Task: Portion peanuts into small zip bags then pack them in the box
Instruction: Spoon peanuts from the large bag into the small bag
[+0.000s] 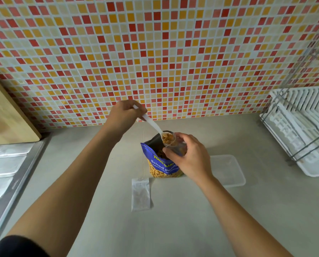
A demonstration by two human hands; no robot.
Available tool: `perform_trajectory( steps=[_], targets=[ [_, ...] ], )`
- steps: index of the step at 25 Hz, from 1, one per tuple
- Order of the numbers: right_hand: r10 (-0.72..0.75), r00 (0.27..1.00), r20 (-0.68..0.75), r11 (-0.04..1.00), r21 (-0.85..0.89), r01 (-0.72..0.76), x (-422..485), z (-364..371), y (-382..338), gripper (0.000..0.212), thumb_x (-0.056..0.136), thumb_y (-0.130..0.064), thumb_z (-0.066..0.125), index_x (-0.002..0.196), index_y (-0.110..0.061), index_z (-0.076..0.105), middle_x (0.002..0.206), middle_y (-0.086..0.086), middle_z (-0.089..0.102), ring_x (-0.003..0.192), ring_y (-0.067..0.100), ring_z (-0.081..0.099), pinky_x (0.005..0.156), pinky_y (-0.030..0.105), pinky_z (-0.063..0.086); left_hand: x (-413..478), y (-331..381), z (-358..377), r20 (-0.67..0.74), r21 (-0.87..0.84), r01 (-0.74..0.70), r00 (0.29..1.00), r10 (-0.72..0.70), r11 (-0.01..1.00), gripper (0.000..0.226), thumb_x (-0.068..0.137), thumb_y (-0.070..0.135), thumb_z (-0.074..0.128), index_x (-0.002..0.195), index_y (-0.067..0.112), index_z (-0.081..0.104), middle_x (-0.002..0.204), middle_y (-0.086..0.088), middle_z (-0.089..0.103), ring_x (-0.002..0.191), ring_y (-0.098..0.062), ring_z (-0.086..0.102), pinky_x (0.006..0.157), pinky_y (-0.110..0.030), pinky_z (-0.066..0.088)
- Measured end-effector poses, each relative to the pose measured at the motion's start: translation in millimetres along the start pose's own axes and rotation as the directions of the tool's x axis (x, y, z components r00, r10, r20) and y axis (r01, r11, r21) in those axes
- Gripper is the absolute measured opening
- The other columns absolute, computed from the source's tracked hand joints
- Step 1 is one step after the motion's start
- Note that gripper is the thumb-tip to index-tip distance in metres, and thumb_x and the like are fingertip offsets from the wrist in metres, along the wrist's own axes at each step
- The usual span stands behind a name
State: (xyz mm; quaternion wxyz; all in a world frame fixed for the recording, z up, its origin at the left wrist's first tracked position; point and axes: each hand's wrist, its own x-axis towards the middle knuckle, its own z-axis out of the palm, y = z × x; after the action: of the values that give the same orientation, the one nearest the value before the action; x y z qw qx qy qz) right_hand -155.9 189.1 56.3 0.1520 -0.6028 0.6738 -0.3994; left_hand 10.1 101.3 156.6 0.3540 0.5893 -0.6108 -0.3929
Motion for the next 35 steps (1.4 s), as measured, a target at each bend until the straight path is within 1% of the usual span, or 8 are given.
perform_trajectory(
  steps=[4,9,14,20,25,28,30,35],
  targets=[
    [0.036,0.999,-0.014,0.999,0.025,-0.035,0,3,0,0.052,0.070,-0.055,0.070,0.113,-0.028,0.060,0.107,-0.010,0.064,0.095,0.009,0.060,0.073,0.028,0.051,-6,25,7,0.146,0.288,-0.278,0.958,0.245,0.917,0.014,0.091,0.018,0.055,0.091,0.011,0.067,0.083,-0.001,0.065,0.070,-0.010,0.055,0.057,-0.014,0.042],
    [0.053,0.999,0.006,0.996,0.067,-0.053,-1,1,-1,0.050,0.073,-0.054,0.068,0.115,-0.028,0.058,0.106,-0.013,0.061,0.094,0.007,0.058,0.075,0.027,0.052,-12,49,-7,0.148,0.479,-0.475,0.873,0.465,0.738,0.018,0.091,0.024,0.054,0.095,0.014,0.069,0.091,-0.002,0.069,0.084,-0.017,0.061,0.081,-0.041,0.051],
    [0.130,0.988,-0.079,0.973,0.202,-0.112,-7,-6,5,0.051,0.069,-0.052,0.073,0.112,-0.028,0.060,0.102,-0.013,0.065,0.087,0.005,0.063,0.075,0.032,0.055,-17,39,-30,-0.131,0.304,-0.305,0.925,0.356,0.903,0.017,0.093,0.019,0.053,0.097,0.010,0.067,0.085,-0.003,0.064,0.057,-0.006,0.050,0.052,-0.018,0.038],
    [0.142,0.975,-0.173,0.936,0.344,-0.075,-18,-23,8,0.048,0.065,-0.058,0.073,0.103,-0.031,0.061,0.092,-0.016,0.069,0.091,0.002,0.065,0.081,0.025,0.053,-22,-42,34,0.205,0.482,-0.234,0.967,0.151,0.844,0.015,0.089,0.029,0.056,0.093,0.021,0.069,0.092,0.000,0.066,0.089,-0.019,0.059,0.085,-0.040,0.049],
    [0.166,0.970,-0.177,0.899,0.431,-0.075,-25,-42,10,0.036,0.067,-0.040,0.079,0.095,-0.024,0.060,0.086,-0.018,0.067,0.079,-0.005,0.064,0.068,0.007,0.047,-33,-55,41,0.107,0.636,-0.133,0.991,0.084,0.760,0.041,0.084,0.033,0.065,0.122,0.023,0.055,0.125,-0.007,0.049,0.119,-0.028,0.045,0.098,-0.050,0.043],
    [0.230,0.963,-0.137,0.838,0.531,-0.124,-29,-43,11,0.032,0.069,-0.034,0.080,0.091,-0.022,0.060,0.086,-0.012,0.068,0.072,-0.003,0.066,0.063,0.010,0.049,-66,-42,45,0.092,0.453,-0.363,0.927,0.362,0.814,0.047,0.082,0.014,0.065,0.128,0.016,0.051,0.124,-0.005,0.051,0.109,-0.017,0.050,0.091,-0.020,0.045],
    [0.258,0.958,-0.124,0.798,0.587,-0.139,-32,-43,13,0.029,0.070,-0.032,0.079,0.089,-0.022,0.060,0.086,-0.009,0.069,0.070,-0.002,0.067,0.062,0.012,0.050,-95,-35,60,0.205,0.263,-0.388,0.917,0.342,0.883,0.043,0.080,0.008,0.063,0.121,0.014,0.057,0.104,0.003,0.059,0.090,-0.007,0.057,0.077,-0.007,0.047],
    [0.340,0.941,0.003,0.755,0.596,-0.275,-39,-54,28,0.034,0.067,-0.043,0.077,0.088,-0.023,0.060,0.087,-0.005,0.068,0.074,0.001,0.066,0.067,0.016,0.051,-122,-57,108,0.315,-0.060,-0.089,0.944,0.103,0.994,0.025,0.083,0.023,0.068,0.107,0.017,0.064,0.091,0.002,0.071,0.082,-0.011,0.067,0.079,-0.024,0.054]
  ],
)
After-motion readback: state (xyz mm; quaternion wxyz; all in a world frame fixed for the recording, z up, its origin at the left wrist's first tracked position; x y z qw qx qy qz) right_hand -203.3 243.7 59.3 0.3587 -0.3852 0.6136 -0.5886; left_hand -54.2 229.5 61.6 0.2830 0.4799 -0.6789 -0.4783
